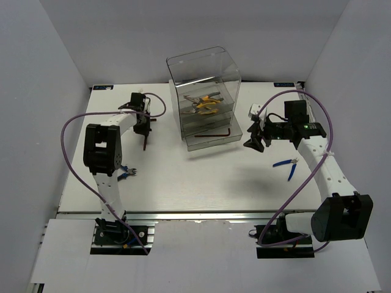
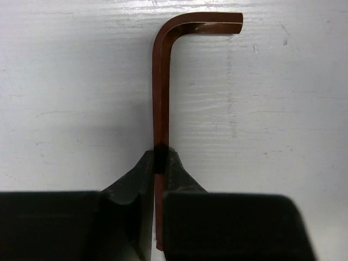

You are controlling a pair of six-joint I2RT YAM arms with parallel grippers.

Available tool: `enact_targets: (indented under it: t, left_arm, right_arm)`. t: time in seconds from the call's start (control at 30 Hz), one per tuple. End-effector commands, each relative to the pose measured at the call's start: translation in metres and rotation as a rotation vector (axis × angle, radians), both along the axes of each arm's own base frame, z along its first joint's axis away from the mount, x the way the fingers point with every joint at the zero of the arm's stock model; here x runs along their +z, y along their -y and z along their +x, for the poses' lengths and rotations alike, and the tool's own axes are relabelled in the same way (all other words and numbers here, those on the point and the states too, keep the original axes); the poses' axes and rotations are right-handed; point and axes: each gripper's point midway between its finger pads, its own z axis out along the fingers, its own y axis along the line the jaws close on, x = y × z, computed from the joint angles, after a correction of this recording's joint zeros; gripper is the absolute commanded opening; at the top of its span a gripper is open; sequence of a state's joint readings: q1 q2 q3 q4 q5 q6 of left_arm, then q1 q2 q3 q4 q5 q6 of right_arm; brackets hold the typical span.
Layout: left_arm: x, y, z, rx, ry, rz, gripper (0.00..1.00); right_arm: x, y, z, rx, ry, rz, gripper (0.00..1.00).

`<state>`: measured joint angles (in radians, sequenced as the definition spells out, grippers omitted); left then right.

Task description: Sort the tools into containers

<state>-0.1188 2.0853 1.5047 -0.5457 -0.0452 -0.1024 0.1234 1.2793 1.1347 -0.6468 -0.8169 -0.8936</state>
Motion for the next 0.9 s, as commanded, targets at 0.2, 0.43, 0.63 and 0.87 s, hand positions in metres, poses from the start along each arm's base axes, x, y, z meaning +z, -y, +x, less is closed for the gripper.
enact_targets:
  t: [0.2,0.43,0.63,0.87]
  left_arm:
    - [0.016,0.005,-0.030,0.057,0.071,-0.055,0.00]
    - [0.068,0.020,-0.069,0.064,0.225,-0.102,0.00]
    - [0.127,0.060,-0.121,-0.002,0.417,-0.198,0.00]
    - [0.192,0.102,-0.168,-0.087,0.617,-0.326,0.00]
  right_arm:
    - [0.018,0.004,-0.004,-0.008,0.016,-0.001,0.68]
    - [0.022,0.002,-0.003,-0.014,-0.001,0.014,0.68]
    - [0.023,0.006,0.000,-0.039,0.039,-0.003,0.66]
    - [0.066,0.013,0.007,-0.083,0.371,0.013,0.64]
